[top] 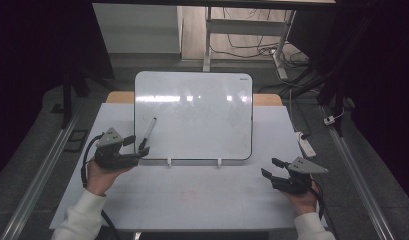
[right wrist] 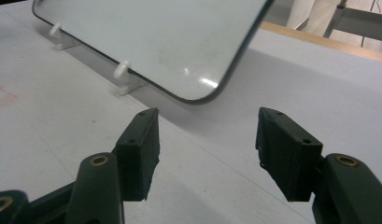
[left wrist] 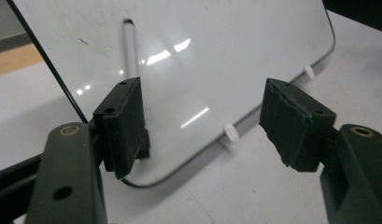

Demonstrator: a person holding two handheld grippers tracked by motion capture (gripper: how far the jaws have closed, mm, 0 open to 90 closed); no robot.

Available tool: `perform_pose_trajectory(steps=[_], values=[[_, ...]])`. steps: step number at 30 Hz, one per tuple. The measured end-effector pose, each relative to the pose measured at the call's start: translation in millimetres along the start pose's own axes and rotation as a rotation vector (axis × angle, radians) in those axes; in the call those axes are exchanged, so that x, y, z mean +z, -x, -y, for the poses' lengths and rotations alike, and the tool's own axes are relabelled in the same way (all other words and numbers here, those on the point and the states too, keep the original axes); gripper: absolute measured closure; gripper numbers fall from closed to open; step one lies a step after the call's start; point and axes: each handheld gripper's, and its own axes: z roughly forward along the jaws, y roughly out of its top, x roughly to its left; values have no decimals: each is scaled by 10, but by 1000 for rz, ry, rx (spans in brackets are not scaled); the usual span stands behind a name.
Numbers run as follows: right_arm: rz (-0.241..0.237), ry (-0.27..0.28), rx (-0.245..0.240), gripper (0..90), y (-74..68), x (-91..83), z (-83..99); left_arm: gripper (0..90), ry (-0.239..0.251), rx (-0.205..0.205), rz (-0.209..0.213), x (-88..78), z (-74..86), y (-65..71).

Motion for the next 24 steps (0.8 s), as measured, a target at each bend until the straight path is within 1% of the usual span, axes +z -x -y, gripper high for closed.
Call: perform_pose_trajectory(steps=[2,4,6,9,11,13,15,17,19,22,24], values=[[4,-5,7,396,42,2,27,312,-11,1,16,-30,47,49],[12,-17,7,394,71,11,56,311,-23,6,20,-61,102,97],[14,-33,5,389,84,18,79,311,-32,2,22,-96,175,124],[17,-43,-12,389,67,6,110,311,-46,-36,11,-139,323,135],[17,-42,-20,389,58,-10,120,311,-57,-46,-1,-177,417,163],[15,-35,-16,389,63,-20,123,311,-57,-49,-11,-227,500,190],[11,-32,-14,389,70,-22,126,312,-46,-70,-5,-258,578,198],[7,-31,-17,389,70,-19,133,315,-54,-74,-14,-250,637,208],[5,-30,-22,389,70,-17,136,315,-51,-73,-10,-221,671,208],[-3,-21,-29,389,68,-18,131,317,-59,-60,-14,-152,692,215],[-7,-15,-34,389,62,-19,128,318,-58,-57,-3,-108,694,217]])
